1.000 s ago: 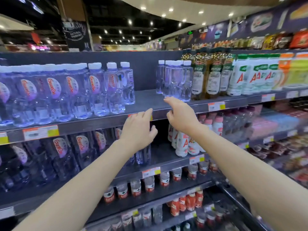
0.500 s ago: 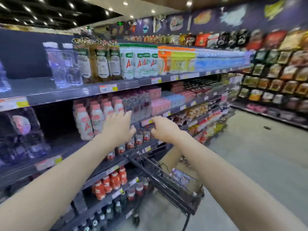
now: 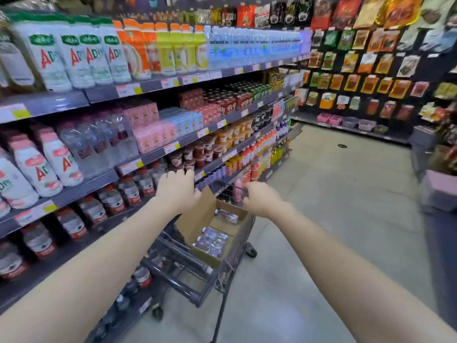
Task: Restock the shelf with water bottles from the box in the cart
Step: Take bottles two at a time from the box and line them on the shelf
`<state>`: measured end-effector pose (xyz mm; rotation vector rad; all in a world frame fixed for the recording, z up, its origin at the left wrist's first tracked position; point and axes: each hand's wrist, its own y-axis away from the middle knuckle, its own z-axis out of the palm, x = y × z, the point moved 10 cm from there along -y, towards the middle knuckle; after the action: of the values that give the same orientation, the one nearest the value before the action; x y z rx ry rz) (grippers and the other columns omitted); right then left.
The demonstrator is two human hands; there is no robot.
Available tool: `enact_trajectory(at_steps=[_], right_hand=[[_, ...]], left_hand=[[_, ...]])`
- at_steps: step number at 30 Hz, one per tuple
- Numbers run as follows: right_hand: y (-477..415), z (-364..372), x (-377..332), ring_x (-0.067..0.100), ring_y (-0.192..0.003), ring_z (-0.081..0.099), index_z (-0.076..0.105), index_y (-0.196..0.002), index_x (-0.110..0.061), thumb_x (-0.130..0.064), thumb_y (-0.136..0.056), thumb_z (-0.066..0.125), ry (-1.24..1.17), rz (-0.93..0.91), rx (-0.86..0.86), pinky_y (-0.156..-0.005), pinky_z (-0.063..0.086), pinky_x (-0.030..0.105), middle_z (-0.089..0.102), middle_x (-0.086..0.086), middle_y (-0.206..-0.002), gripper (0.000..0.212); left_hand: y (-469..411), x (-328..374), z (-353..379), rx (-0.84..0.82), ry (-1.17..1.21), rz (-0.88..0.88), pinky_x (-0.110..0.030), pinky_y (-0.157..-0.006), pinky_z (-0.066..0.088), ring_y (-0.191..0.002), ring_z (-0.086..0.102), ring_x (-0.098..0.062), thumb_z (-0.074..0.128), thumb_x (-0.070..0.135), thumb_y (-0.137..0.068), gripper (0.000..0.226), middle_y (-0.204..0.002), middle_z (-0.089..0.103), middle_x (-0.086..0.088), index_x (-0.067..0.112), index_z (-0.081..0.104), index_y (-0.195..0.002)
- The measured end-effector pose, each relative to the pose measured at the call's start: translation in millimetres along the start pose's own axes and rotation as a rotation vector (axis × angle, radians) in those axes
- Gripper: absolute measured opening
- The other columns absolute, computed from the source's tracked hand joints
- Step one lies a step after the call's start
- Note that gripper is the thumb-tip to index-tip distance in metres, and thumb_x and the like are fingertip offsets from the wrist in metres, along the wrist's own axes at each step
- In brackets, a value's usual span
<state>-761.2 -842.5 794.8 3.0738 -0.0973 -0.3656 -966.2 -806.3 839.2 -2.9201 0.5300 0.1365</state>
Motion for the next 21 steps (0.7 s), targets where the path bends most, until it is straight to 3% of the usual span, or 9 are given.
enact_trajectory(at_steps=[4,8,11,14,17,21], right_hand=[[-52.4,35.3,43.8,0.032,-0.107,0.063,0.057,-0.131,-0.01,-0.02,-0.097,0.051,0.082,-0.009,-0.086,-0.08,0.056,0.041,0.063,0.011,-0.126,0.036],[-134.7,54.3,70.9,0.032,-0.103,0.064,0.058,-0.129,-0.013,-0.019,-0.093,0.05,0.105,-0.045,-0.119,-0.083,0.059,0.045,0.063,0.01,-0.123,0.038],[-194.3,68.7,83.5,0.033,-0.103,0.065,0.059,-0.129,-0.012,-0.014,-0.09,0.047,0.109,-0.074,-0.175,-0.08,0.059,0.042,0.064,0.01,-0.124,0.04],[-241.9,83.3,90.7,0.032,-0.108,0.064,0.059,-0.129,-0.011,-0.01,-0.093,0.048,0.143,-0.12,-0.229,-0.082,0.057,0.042,0.062,0.01,-0.126,0.038],[-284.6,105.0,88.9,0.036,-0.113,0.063,0.057,-0.135,-0.01,-0.01,-0.094,0.049,0.205,-0.197,-0.291,-0.089,0.057,0.047,0.058,0.013,-0.134,0.042],[-341.9,143.8,75.9,0.036,-0.11,0.063,0.058,-0.116,-0.009,-0.023,-0.099,0.05,0.25,-0.315,-0.365,-0.087,0.054,0.044,0.059,0.013,-0.123,0.023]], left_hand=[[-59.5,15.9,54.8,-0.048,0.023,-0.038,-0.037,-0.069,0.039,-0.086,0.056,-0.031,0.047,0.045,-0.1,0.04,-0.108,0.061,-0.01,0.015,0.05,-0.127],[-129.5,28.8,117.0,-0.113,0.054,-0.076,-0.04,-0.076,0.043,-0.102,0.062,-0.035,0.048,0.043,-0.099,0.044,-0.116,0.062,-0.013,0.012,0.049,-0.131],[-173.3,27.9,160.0,-0.203,0.098,-0.125,-0.043,-0.086,0.048,-0.104,0.062,-0.034,0.048,0.043,-0.098,0.037,-0.114,0.062,-0.012,0.014,0.05,-0.121],[-204.5,18.5,193.9,-0.286,0.097,-0.175,-0.042,-0.084,0.048,-0.101,0.063,-0.033,0.048,0.043,-0.098,0.029,-0.111,0.063,-0.011,0.016,0.046,-0.109],[-229.4,5.3,222.0,-0.35,0.126,-0.251,-0.043,-0.087,0.048,-0.106,0.062,-0.034,0.048,0.042,-0.099,0.035,-0.116,0.061,-0.012,0.012,0.05,-0.119],[-257.1,-7.1,261.2,-0.372,0.181,-0.346,-0.044,-0.093,0.047,-0.111,0.061,-0.037,0.05,0.039,-0.097,0.037,-0.12,0.062,-0.013,0.012,0.053,-0.121]])
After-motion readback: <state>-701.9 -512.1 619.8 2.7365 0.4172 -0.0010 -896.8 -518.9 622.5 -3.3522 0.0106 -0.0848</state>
